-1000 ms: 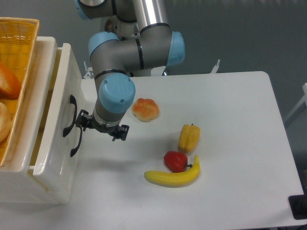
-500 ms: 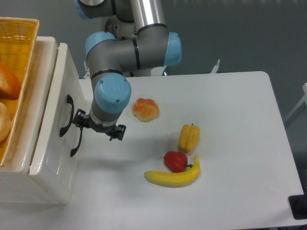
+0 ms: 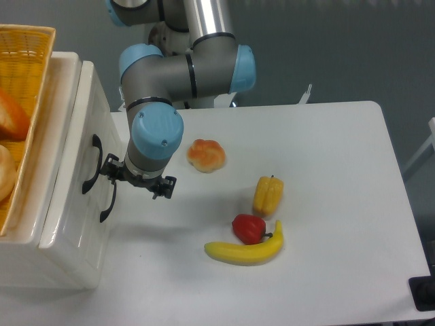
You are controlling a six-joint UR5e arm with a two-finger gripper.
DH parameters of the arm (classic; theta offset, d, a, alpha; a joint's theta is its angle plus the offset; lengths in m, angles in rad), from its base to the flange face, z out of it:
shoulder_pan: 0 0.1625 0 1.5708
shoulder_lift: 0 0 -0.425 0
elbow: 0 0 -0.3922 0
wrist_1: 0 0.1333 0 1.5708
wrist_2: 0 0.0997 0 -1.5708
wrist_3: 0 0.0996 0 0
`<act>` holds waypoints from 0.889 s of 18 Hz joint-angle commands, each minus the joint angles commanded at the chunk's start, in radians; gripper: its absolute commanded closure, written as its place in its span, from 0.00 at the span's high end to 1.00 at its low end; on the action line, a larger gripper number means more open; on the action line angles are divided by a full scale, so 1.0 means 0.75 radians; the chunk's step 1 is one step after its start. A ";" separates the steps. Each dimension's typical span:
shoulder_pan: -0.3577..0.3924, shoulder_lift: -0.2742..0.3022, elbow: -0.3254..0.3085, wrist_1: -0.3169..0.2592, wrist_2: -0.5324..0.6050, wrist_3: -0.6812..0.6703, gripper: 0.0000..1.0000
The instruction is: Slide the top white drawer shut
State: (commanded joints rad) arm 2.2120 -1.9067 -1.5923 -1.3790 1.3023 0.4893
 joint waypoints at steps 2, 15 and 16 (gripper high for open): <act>0.002 0.000 0.000 0.000 -0.002 0.000 1.00; 0.235 0.014 0.168 0.020 0.166 0.043 1.00; 0.255 0.026 0.170 0.022 0.182 0.102 1.00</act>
State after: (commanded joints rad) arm 2.4036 -1.8869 -1.4650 -1.3622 1.4388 0.5656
